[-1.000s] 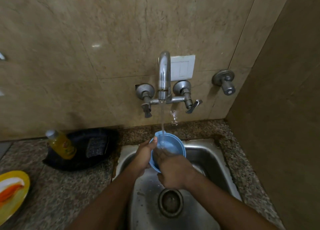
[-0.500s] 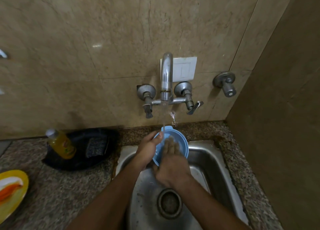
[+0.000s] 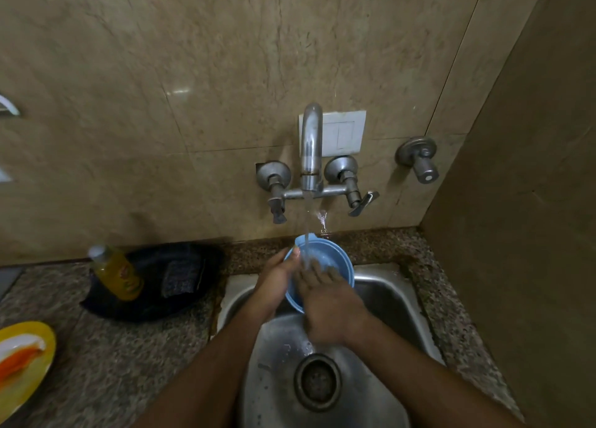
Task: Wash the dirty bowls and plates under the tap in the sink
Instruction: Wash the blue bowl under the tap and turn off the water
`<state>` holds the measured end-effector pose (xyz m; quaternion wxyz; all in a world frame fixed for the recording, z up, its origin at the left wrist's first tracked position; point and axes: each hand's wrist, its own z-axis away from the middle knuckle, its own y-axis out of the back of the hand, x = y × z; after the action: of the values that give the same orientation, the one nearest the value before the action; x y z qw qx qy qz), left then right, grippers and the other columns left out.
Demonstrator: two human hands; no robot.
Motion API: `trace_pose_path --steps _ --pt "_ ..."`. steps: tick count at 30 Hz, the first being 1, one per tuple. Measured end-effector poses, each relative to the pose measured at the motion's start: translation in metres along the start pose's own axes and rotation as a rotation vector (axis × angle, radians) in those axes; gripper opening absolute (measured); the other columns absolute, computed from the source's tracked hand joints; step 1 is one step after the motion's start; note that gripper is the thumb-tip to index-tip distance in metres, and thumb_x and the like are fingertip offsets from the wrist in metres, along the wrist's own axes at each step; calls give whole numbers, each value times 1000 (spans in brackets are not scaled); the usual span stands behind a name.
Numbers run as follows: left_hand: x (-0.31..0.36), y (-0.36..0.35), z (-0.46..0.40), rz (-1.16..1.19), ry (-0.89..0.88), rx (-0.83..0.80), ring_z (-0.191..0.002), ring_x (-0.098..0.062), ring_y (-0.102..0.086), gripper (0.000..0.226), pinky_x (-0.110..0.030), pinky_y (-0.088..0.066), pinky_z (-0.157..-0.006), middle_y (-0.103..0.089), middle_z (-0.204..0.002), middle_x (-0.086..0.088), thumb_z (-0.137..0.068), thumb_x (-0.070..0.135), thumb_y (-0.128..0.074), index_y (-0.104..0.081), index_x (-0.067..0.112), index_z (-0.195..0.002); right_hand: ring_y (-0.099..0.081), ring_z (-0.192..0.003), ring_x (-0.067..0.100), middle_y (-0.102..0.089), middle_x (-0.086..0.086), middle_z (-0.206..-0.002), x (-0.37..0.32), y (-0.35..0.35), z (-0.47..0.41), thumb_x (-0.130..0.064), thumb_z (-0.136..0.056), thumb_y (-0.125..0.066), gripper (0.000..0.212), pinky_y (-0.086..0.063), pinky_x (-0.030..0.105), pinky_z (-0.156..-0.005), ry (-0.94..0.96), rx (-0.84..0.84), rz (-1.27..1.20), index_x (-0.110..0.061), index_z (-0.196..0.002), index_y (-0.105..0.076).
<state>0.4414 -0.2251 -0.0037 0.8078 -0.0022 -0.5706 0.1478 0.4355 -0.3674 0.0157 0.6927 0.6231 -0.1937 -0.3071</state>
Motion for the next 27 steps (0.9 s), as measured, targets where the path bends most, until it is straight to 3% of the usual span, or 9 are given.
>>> trace_pose_path --steps 3,7,8,11,16,19,21,23,27 --pt "5 4 -2 -22 -25 -15 -102 -39 -69 25 -57 -50 -98 -74 -105 -19 -98 27 -55 -73 13 -108 -47 -132 29 -38 8 -154 1 4 8 -19 -78 -65 80 -39 39 -106 91 -6 -89 -14 -151 -31" --pt "5 0 1 -57 -54 -10 -100 -34 -71 23 -50 -53 -95 -75 -103 -14 -98 28 -55 -74 18 -107 -9 -152 28 -4 10 -165 11 -1 3 -31 -83 -62 95 -14 46 -121 39 -34 78 -14 -158 -6" --pt "6 -1 1 -58 -51 -5 -99 -33 -71 23 -48 -54 -94 -76 -102 -14 -99 27 -55 -74 17 -107 -11 -151 29 -5 11 -165 8 -3 2 -29 -81 -65 97 -17 46 -121 39 -43 36 -13 -158 -7" --pt "3 3 4 -64 -53 0 -99 -36 -71 28 -47 -55 -92 -74 -104 -18 -99 23 -54 -70 7 -115 -34 -143 22 -27 5 -161 8 -8 5 -18 -75 -70 87 -40 42 -110 178 -11 -70 -14 -152 -31" --pt "1 4 6 -115 -91 17 -98 -33 -72 21 -46 -55 -91 -76 -101 -14 -98 22 -56 -73 15 -108 -40 -137 23 -34 7 -156 3 -23 -1 -15 -70 -72 85 -43 43 -107 131 6 -205 -13 -147 -37" --pt "1 11 7 -152 -122 14 -97 -29 -72 21 -42 -57 -86 -76 -100 -11 -98 19 -56 -73 14 -109 -62 -106 26 -63 5 -121 6 -33 2 -12 -69 -63 55 -55 39 -87 86 -55 -406 -19 -123 -55" --pt "-5 8 12 -190 -152 6 -97 -23 -72 20 -34 -57 -83 -76 -101 -6 -98 20 -57 -72 16 -111 -63 -99 26 -63 5 -111 15 -27 2 -14 -71 -65 44 -54 34 -82 34 -74 -380 -16 -115 -57" --pt "-7 -1 13 -247 -161 -2 -96 -19 -72 20 -28 -55 -81 -76 -100 -3 -96 21 -60 -72 16 -111 -58 -104 26 -55 9 -120 12 -24 -4 -20 -71 -72 63 -51 32 -84 32 -20 -351 -12 -128 -48" --pt "0 0 9 -232 -137 -8 -93 -24 -73 19 -35 -58 -83 -77 -98 -8 -97 18 -59 -73 15 -109 -56 -110 26 -53 7 -123 -3 -34 -3 -32 -65 -72 66 -50 38 -92 56 35 -319 -16 -124 -47"
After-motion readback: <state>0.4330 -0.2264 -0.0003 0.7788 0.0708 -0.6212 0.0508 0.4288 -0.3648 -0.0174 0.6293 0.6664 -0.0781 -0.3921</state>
